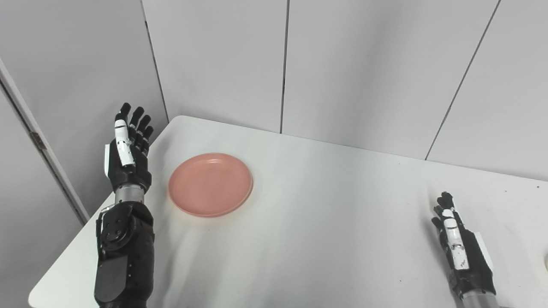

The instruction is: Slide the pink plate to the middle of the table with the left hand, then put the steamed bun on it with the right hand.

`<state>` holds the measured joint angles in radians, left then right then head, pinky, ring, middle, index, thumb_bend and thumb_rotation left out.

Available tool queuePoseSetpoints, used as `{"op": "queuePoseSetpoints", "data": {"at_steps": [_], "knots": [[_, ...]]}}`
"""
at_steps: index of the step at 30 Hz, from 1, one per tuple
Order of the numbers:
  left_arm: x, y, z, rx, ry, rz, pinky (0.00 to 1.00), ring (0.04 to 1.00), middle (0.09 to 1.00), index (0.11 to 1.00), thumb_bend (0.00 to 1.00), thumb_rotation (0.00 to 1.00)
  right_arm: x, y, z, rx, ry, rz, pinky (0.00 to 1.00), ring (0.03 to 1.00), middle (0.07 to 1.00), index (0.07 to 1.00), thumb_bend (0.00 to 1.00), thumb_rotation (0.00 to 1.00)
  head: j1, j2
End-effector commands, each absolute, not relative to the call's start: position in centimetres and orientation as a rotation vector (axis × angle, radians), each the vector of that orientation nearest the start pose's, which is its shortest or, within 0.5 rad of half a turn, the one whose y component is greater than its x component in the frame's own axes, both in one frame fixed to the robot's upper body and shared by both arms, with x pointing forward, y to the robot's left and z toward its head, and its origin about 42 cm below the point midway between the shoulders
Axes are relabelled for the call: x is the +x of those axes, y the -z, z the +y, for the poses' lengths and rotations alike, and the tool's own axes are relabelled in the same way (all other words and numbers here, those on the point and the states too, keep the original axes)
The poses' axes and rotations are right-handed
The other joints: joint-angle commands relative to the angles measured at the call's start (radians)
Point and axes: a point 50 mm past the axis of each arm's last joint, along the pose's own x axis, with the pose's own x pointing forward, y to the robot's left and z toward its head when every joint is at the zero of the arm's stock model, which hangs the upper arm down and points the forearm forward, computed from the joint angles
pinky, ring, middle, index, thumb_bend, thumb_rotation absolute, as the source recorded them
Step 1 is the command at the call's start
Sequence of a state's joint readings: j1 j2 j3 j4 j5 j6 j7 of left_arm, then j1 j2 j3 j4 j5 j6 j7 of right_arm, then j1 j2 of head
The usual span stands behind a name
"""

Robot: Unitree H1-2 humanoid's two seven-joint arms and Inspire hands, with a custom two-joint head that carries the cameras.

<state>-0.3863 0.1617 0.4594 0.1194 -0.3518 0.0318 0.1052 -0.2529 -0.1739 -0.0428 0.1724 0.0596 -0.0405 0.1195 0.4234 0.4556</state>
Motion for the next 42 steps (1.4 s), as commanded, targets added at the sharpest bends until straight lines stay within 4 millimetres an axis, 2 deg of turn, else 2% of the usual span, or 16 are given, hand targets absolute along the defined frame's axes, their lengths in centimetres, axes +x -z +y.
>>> {"op": "queuePoseSetpoints", "data": {"at_steps": [1,11,14,24,32,36,42], "knots": [[38.7,-22.7,37.3,-0.301,-0.434,-0.385,0.95,0.924,0.923,0.94,0.45,1.0,36.4,-13.5,-26.4,-0.119,-0.095,-0.09,1.0,1.0,1.0,1.0,0.11,1.0,-0.001,0.003],[39.3,-20.9,38.3,-0.33,-0.452,-0.322,0.99,0.959,0.952,0.963,0.43,1.0,36.4,-13.6,-26.5,-0.121,-0.103,-0.089,1.0,1.0,1.0,1.0,0.11,1.0,-0.002,0.007],[39.4,-20.3,38.4,-0.332,-0.462,-0.303,0.98,0.944,0.939,0.954,0.43,1.0,36.4,-13.6,-26.4,-0.118,-0.1,-0.088,1.0,1.0,1.0,1.0,0.12,1.0,-0.002,0.009],[40.1,-17.9,38.9,-0.361,-0.48,-0.211,0.97,0.926,0.933,0.948,0.43,1.0,36.4,-13.7,-26.3,-0.119,-0.098,-0.084,1.0,1.0,1.0,1.0,0.12,1.0,-0.005,0.016],[40.6,-15.5,39.2,-0.365,-0.472,-0.125,0.99,0.947,0.955,0.976,0.41,1.0,36.4,-13.6,-26.3,-0.11,-0.101,-0.092,1.0,1.0,1.0,1.0,0.14,1.0,-0.011,0.021],[40.9,-14.5,38.6,-0.376,-0.448,-0.092,0.97,0.94,0.949,0.963,0.41,1.0,36.4,-13.7,-26.2,-0.114,-0.103,-0.094,1.0,1.0,1.0,1.0,0.13,1.0,-0.013,0.023],[41.6,-13.5,36.5,-0.345,-0.391,-0.032,0.95,0.934,0.944,0.959,0.4,1.0,36.3,-13.7,-26.1,-0.115,-0.105,-0.095,1.0,0.999,1.0,1.0,0.14,1.0,-0.018,0.031]]}}
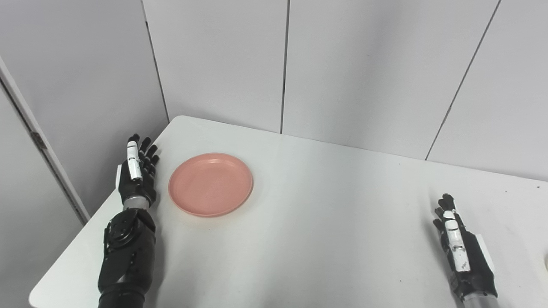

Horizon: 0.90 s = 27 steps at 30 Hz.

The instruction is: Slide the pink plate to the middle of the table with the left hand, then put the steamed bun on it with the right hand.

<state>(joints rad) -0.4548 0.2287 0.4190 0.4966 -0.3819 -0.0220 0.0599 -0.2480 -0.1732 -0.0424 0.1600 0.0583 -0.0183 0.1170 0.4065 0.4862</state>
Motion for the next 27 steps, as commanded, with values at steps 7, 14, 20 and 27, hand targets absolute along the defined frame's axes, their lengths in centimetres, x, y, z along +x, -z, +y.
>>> {"op": "queuePoseSetpoints", "data": {"at_steps": [7,14,20,27], "knots": [[42.3,-13.0,33.6,-0.348,-0.313,0.009,0.92,0.917,0.929,0.945,0.41,1.0,36.3,-13.7,-26.1,-0.126,-0.101,-0.095,1.0,0.996,1.0,1.0,0.13,1.0,-0.006,0.006],[42.7,-13.0,30.3,-0.321,-0.228,0.032,0.96,0.924,0.933,0.945,0.4,1.0,36.3,-13.7,-26.0,-0.131,-0.103,-0.093,1.0,0.998,1.0,1.0,0.15,1.0,-0.02,0.012],[42.5,-13.6,27.8,-0.296,-0.15,0.052,0.95,0.918,0.934,0.944,0.4,1.0,36.2,-13.6,-25.9,-0.119,-0.104,-0.095,1.0,0.994,1.0,1.0,0.16,1.0,-0.037,0.019],[41.9,-13.8,24.9,-0.265,-0.05,0.062,0.97,0.914,0.928,0.938,0.41,1.0,36.2,-13.5,-25.4,-0.114,-0.098,-0.1,1.0,0.988,0.996,1.0,0.15,1.0,-0.075,0.029]]}}
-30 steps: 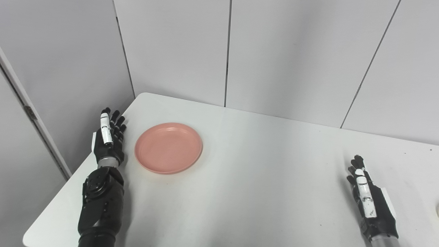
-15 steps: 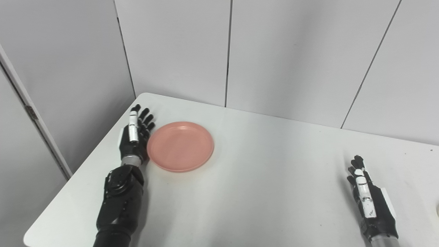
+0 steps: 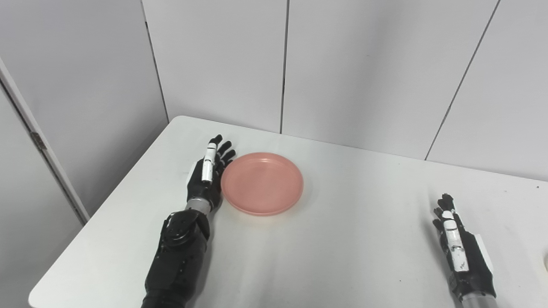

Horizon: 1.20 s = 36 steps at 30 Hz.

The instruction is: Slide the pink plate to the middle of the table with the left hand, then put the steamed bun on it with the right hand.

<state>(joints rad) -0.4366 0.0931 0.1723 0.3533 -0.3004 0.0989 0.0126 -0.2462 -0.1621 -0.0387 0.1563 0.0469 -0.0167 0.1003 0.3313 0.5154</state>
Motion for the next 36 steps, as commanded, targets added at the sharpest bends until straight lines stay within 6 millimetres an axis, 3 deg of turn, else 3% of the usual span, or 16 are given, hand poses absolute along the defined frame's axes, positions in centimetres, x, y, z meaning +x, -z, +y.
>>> {"op": "queuePoseSetpoints", "data": {"at_steps": [1,11,18,27,36], "knots": [[41.8,-13.8,24.7,-0.27,-0.039,0.064,0.97,0.915,0.928,0.938,0.41,1.0,36.2,-13.5,-25.3,-0.113,-0.096,-0.1,1.0,0.987,0.996,1.0,0.15,1.0,-0.008,0.002],[39.6,-15.3,19.9,-0.28,0.165,0.075,0.96,0.928,0.937,0.949,0.42,1.0,36.0,-13.4,-24.1,-0.116,-0.091,-0.085,1.0,0.989,0.997,1.0,0.18,1.0,-0.08,0.012],[38.0,-15.6,17.8,-0.287,0.267,0.102,0.97,0.941,0.945,0.959,0.39,1.0,35.9,-13.4,-23.1,-0.129,-0.087,-0.082,1.0,0.973,0.983,0.996,0.18,1.0,-0.158,0.023],[37.1,-13.3,16.8,-0.288,0.354,0.183,0.98,0.955,0.96,0.975,0.35,1.0,35.8,-13.3,-21.8,-0.161,-0.078,-0.07,0.97,0.955,0.964,0.981,0.2,1.0,-0.237,0.03],[37.1,-11.5,17.3,-0.306,0.364,0.238,1.0,0.964,0.969,0.983,0.37,1.0,35.8,-13.1,-21.4,-0.172,-0.079,-0.067,0.95,0.943,0.964,0.981,0.22,1.0,-0.275,0.036]]}}
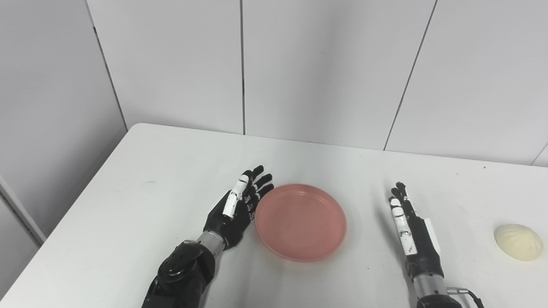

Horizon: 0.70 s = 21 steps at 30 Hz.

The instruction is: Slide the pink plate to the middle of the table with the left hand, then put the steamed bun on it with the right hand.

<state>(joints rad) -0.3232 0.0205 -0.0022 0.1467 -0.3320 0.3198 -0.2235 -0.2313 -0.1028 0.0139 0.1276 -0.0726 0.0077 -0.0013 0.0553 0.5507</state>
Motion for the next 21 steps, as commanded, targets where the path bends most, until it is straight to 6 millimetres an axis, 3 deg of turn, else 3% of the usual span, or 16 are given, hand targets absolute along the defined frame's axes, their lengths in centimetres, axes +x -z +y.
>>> {"op": "queuePoseSetpoints", "data": {"at_steps": [1,8,13,17,20,21], "knots": [[37.0,-11.4,17.4,-0.307,0.361,0.241,1.0,0.964,0.968,0.981,0.37,1.0,35.8,-13.1,-21.4,-0.174,-0.078,-0.066,0.95,0.943,0.962,0.981,0.23,1.0,0.001,0.001],[36.9,-11.3,17.9,-0.289,0.354,0.239,1.0,0.971,0.971,0.99,0.37,1.0,35.8,-13.2,-21.3,-0.178,-0.072,-0.066,0.96,0.943,0.963,0.982,0.23,1.0,-0.026,0.008],[36.6,-11.4,18.1,-0.289,0.341,0.236,1.0,0.965,0.966,0.983,0.38,1.0,35.8,-13.8,-21.4,-0.183,-0.054,-0.12,0.96,0.94,0.96,0.975,0.21,1.0,-0.09,0.01],[36.5,-11.5,18.5,-0.284,0.344,0.236,1.0,0.971,0.972,0.986,0.38,1.0,35.8,-15.1,-21.4,-0.238,-0.032,-0.194,0.88,0.888,0.934,0.965,0.3,1.0,-0.128,0.013],[36.4,-11.8,19.2,-0.281,0.343,0.233,1.0,0.971,0.972,0.988,0.38,1.0,35.8,-16.7,-21.5,-0.308,-0.012,-0.271,0.79,0.834,0.914,0.962,0.5,1.0,-0.191,0.014],[36.3,-11.9,19.4,-0.28,0.342,0.232,1.0,0.971,0.972,0.987,0.38,1.0,35.8,-17.2,-21.5,-0.327,-0.004,-0.294,0.79,0.831,0.913,0.961,0.52,1.0,-0.207,0.013]]}}
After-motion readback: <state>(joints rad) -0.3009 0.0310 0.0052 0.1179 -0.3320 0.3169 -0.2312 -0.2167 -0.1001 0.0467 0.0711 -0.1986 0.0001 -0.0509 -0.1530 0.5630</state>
